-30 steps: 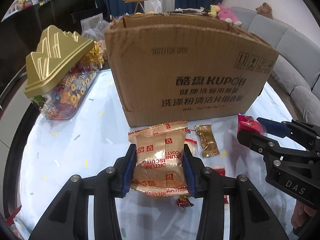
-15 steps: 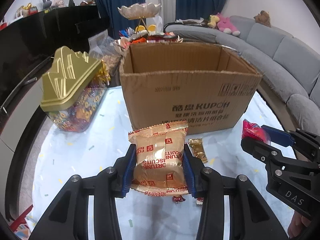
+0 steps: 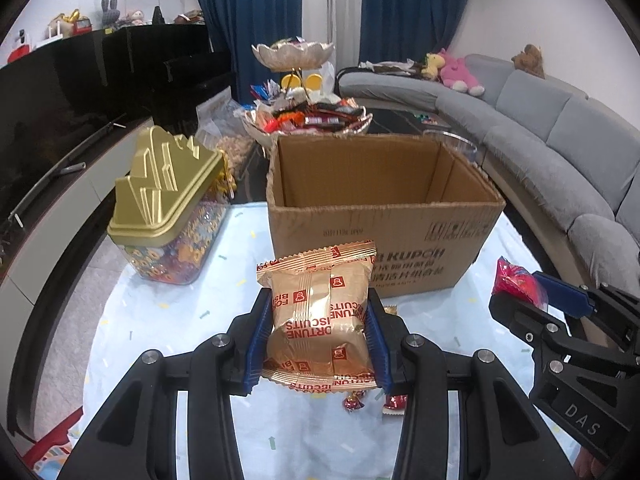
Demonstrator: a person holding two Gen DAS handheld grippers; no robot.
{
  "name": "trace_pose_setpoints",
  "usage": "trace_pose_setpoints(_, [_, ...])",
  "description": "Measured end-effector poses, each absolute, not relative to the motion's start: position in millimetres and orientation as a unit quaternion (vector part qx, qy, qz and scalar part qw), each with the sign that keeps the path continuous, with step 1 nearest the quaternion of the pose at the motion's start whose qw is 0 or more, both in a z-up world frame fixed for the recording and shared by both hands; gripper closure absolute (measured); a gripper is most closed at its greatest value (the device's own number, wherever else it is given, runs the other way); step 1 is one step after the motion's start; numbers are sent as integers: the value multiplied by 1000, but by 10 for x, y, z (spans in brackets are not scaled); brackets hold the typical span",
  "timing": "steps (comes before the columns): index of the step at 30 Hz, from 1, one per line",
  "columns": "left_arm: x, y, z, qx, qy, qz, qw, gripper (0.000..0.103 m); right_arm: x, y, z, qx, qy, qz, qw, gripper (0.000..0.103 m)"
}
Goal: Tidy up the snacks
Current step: 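Lift the fortune cookie packet and pink candy bag over the box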
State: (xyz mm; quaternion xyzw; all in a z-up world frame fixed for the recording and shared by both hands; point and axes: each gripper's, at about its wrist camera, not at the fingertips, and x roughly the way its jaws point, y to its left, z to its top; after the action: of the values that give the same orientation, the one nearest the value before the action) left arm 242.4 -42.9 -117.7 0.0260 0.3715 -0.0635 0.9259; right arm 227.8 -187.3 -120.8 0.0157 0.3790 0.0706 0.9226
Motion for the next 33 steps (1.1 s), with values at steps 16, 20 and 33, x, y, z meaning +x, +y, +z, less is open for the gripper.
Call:
trace_pose_setpoints(16, [2548, -433, -824, 10, 347, -66, 935, 60, 2379, -1901, -771, 26, 356, 44, 933, 59])
trace_pose_setpoints(20, [2654, -446, -736, 6, 343, -67, 937, 60, 2463, -1904, -684, 28, 350, 40, 935, 59])
trace_pose_setpoints(33, [3098, -528, -535, 8, 332, -66, 941, 60, 2874, -1942, -434, 25, 329, 27, 944, 59])
